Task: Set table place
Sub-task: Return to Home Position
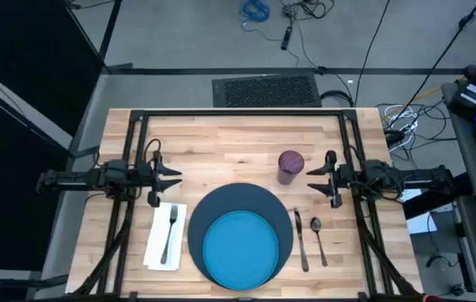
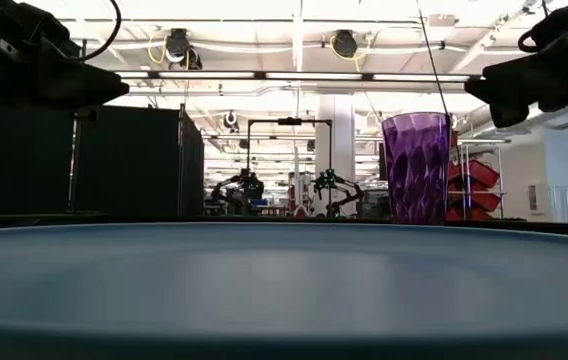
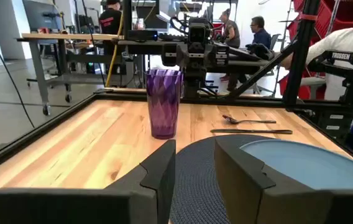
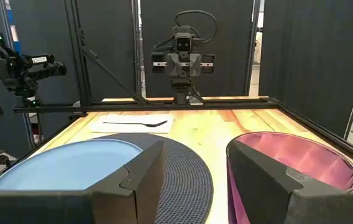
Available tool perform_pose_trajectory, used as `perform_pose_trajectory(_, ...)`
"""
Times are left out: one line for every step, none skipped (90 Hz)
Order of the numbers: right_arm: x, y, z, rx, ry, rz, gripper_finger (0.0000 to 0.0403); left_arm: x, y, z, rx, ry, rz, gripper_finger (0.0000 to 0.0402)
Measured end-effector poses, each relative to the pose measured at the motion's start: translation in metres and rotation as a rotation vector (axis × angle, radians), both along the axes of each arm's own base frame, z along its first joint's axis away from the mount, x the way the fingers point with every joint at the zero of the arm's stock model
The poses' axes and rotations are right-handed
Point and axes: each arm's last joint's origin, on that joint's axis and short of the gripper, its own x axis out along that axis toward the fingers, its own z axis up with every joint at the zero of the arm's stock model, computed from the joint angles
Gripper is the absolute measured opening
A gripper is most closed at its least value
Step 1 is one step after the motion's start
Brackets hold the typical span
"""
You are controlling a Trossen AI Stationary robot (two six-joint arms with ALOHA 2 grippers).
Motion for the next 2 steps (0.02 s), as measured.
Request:
perform_pose_trajectory(0.0, 0.0, 0.0, 0.0, 0.0, 0.0, 0.0169, 0.0, 0.0, 0.0001, 0.0, 0.0, 0.0, 0.0094)
perform_pose_trajectory(0.0, 0.0, 0.0, 0.0, 0.0, 0.0, 0.0169, 0.0, 0.0, 0.0001, 0.0, 0.0, 0.0, 0.0094)
